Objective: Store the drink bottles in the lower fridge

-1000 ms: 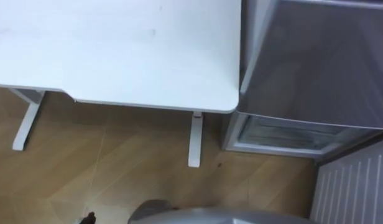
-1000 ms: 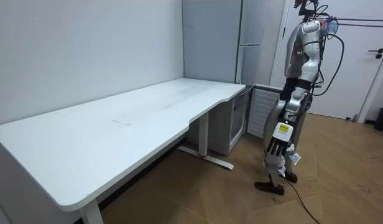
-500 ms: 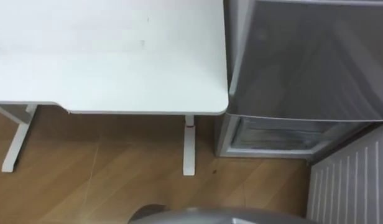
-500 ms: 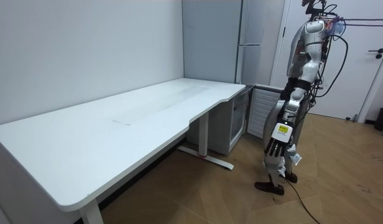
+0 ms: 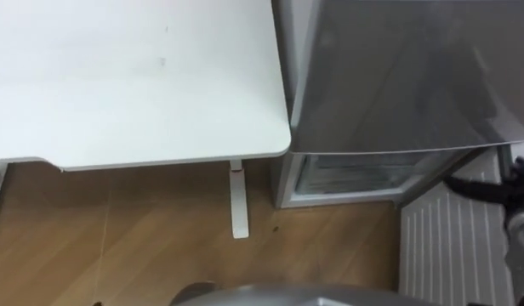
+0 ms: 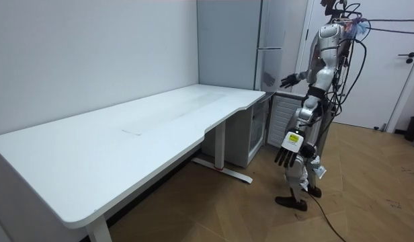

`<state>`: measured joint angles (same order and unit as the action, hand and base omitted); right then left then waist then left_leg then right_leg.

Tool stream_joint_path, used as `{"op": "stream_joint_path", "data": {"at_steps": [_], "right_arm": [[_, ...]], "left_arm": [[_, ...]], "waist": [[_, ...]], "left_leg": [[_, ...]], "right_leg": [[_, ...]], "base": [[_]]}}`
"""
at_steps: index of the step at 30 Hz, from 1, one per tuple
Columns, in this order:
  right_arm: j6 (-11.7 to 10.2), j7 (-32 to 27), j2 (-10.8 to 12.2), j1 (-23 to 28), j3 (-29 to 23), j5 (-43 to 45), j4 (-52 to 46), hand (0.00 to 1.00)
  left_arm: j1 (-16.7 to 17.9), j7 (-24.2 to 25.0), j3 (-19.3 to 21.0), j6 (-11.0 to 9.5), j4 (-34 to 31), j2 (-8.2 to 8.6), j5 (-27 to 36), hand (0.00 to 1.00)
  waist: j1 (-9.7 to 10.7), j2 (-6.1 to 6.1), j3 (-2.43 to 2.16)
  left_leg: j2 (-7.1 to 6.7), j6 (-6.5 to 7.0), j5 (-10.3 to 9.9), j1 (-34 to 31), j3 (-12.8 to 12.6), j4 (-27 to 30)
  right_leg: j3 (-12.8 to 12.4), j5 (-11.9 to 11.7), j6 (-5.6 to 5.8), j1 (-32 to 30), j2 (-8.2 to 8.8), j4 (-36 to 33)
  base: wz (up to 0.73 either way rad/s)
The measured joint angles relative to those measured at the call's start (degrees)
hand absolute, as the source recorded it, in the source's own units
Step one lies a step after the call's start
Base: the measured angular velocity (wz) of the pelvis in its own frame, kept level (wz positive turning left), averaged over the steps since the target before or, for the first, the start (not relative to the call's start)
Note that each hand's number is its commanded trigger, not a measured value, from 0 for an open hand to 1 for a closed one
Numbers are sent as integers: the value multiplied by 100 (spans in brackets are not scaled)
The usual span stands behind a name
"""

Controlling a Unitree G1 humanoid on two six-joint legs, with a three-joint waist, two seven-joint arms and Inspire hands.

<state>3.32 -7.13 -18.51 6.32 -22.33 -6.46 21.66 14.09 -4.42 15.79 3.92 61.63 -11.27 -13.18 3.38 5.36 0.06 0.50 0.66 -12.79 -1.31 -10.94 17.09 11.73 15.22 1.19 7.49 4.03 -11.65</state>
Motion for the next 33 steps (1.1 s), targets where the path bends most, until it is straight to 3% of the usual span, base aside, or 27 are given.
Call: {"op": "stream_joint_path", "data": {"at_steps": [5,8,14,26,29,33], "right_arm": [[-85,-368,-1,110,-126,273,-1090,0],[-90,-477,-6,118,-219,274,-1513,0],[-97,-720,-6,160,-274,231,-1767,0],[19,-983,-24,333,-837,-36,-851,0],[35,-1098,-223,282,-901,-273,-385,0],[60,-1375,-243,275,-1228,-756,47,0]], "left_arm": [[31,-105,-16,-34,-272,18,11,0],[39,-107,-13,-57,-362,42,9,0],[148,-114,-17,-63,-486,64,12,0],[351,-139,7,102,-484,111,-42,0],[331,-141,130,116,-485,109,-41,0],[397,-140,191,243,-551,109,-30,0]], "waist": [[121,13,-35],[110,-35,-54],[260,-146,-55],[296,-41,-38],[314,47,-34],[339,120,-37]], "left_leg": [[3,-1,-1,7,-27,-49],[5,-1,-1,65,-133,-168],[-5,8,11,164,-136,-244],[-9,4,17,259,-128,-318],[-19,-1,53,257,-93,-357],[-18,-3,54,177,-58,-345]], "right_leg": [[-92,-64,14,-56,-1,-6],[-228,-80,25,-114,0,-3],[-230,-101,33,-71,7,-2],[-228,-101,34,42,5,-2],[-204,-101,33,38,5,0],[-158,-102,33,-10,1,2]], "base": [[-9],[-24],[-6],[0],[5],[5]]}}
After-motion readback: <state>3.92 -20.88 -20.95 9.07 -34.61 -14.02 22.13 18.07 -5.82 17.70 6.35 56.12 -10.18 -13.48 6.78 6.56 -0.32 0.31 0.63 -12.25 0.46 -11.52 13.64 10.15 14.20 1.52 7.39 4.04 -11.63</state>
